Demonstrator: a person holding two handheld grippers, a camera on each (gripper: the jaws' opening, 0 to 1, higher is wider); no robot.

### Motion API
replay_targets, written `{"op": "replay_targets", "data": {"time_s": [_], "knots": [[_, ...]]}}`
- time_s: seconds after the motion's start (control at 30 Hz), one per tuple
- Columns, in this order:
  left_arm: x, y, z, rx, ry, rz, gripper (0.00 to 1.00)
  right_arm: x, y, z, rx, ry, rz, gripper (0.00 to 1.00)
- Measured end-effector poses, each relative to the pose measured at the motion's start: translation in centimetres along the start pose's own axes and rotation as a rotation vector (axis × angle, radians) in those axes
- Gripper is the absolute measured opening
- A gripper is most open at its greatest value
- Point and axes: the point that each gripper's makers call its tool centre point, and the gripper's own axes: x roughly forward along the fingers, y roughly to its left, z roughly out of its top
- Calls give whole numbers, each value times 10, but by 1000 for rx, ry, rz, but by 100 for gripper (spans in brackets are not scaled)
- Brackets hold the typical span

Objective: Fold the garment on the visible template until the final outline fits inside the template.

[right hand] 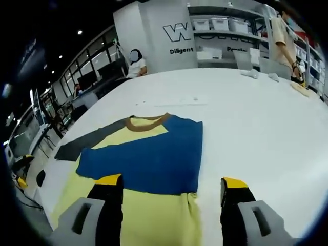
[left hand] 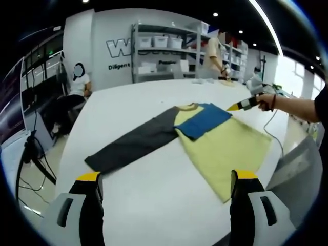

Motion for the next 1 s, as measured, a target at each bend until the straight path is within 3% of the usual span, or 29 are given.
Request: {"op": "replay_targets", "data": {"time_s": [0.37, 0.67, 1.0], "knots": [[0, 17, -5, -38, 5, 46, 99, -44, 29, 1, -62, -28, 62, 99], [4, 30, -10, -63, 6, 83, 99, -83, 50, -12, -98, -28, 116, 99], [10, 34, -16, -79, 22, 91, 99, -108, 69, -35, -155, -31, 180, 99]]}}
